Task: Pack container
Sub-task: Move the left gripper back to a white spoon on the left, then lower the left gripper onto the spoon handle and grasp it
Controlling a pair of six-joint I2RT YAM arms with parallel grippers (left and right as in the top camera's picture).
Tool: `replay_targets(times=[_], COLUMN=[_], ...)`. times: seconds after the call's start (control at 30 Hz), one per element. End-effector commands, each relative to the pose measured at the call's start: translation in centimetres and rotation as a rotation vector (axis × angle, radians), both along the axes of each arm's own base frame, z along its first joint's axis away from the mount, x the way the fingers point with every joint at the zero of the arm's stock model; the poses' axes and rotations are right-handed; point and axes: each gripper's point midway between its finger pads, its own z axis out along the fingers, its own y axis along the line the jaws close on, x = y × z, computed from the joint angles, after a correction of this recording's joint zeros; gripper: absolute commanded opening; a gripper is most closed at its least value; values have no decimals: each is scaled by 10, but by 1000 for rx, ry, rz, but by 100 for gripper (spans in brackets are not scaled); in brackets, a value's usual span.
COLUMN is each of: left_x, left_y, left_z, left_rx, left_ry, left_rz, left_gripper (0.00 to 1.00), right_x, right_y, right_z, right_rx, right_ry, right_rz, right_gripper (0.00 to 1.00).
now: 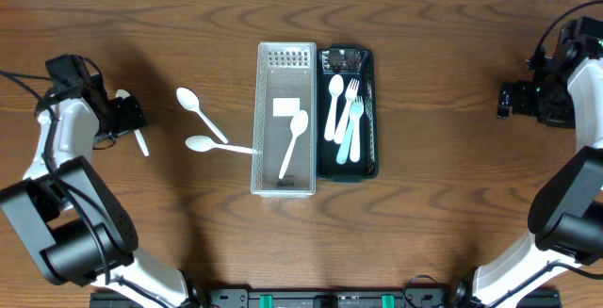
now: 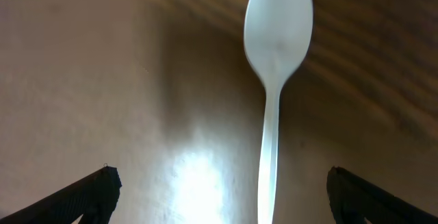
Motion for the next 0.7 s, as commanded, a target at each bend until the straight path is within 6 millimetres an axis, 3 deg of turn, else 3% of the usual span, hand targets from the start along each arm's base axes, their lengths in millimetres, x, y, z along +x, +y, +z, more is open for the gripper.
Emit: replay_targets(times=[0.0,0.17,0.5,0.67], left_x=[15,20,28,36], left_y=[4,6,-18,-15], left_z=[9,9,-8,-12], left_rx=[27,36,52,65], left_ry=[-51,-69,-14,-35], left_rz=[-37,-38,-198,-205], left_gripper=[98,98,99,99], right_x=[-1,-1,-1,-1], right_y=[-1,-1,-1,-1], right_z=[0,0,0,0], right_rx=[2,2,2,2], right_ry=[-1,-1,0,0], right_rz=[7,7,7,7], right_gripper=[99,99,99,99])
